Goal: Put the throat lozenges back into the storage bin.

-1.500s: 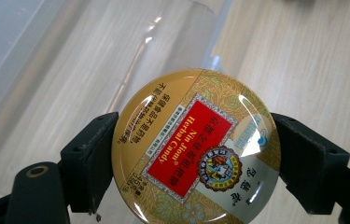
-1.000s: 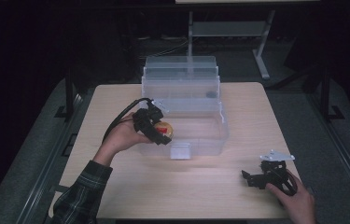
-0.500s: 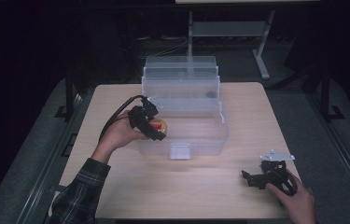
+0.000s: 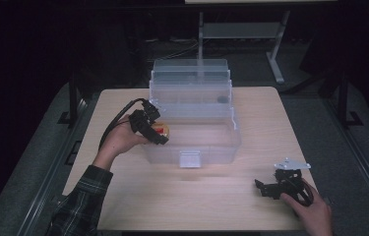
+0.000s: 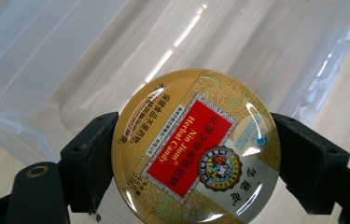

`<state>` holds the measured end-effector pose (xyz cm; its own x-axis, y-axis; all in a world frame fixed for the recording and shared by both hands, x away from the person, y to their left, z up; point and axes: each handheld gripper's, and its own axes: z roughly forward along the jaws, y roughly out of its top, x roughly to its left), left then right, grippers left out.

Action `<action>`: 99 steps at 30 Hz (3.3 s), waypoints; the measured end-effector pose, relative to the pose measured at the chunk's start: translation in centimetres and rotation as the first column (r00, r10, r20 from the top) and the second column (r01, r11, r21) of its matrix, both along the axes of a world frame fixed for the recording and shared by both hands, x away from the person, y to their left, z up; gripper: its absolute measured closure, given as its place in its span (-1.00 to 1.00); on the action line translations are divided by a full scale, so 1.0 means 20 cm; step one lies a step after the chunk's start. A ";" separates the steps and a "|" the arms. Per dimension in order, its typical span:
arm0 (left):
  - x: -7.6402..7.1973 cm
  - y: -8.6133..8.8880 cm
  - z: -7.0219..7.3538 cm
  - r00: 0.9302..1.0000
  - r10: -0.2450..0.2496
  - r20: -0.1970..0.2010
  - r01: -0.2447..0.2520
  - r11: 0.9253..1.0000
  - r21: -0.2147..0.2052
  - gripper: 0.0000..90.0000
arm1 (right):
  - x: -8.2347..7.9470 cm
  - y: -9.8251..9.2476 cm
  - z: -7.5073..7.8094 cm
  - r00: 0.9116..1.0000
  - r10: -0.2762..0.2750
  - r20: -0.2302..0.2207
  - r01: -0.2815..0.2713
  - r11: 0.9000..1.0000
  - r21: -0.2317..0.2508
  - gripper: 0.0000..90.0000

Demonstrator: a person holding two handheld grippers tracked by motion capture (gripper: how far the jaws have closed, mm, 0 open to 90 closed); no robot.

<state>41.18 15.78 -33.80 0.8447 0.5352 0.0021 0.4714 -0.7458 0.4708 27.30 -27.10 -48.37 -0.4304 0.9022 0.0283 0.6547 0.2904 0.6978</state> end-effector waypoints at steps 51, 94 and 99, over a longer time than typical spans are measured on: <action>-0.02 0.09 0.02 1.000 0.019 0.019 -0.019 1.000 -0.024 -0.59 | 0.00 0.00 0.00 1.000 0.001 0.001 -0.001 1.000 0.000 -1.00; -0.39 0.41 -0.10 0.985 0.098 0.140 -0.077 0.986 -0.148 -0.62 | 0.00 0.00 0.00 1.000 0.001 0.001 -0.001 1.000 0.000 -1.00; -0.43 0.44 -0.15 0.980 0.120 0.157 -0.094 0.982 -0.166 -0.62 | 0.00 0.00 0.00 1.000 0.001 0.001 -0.001 1.000 0.000 -1.00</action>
<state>32.61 24.57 -36.81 0.7774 0.6274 0.0457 0.4500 -0.6054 0.6564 27.29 -27.10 -48.37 -0.4314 0.9017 0.0275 0.6535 0.2914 0.6985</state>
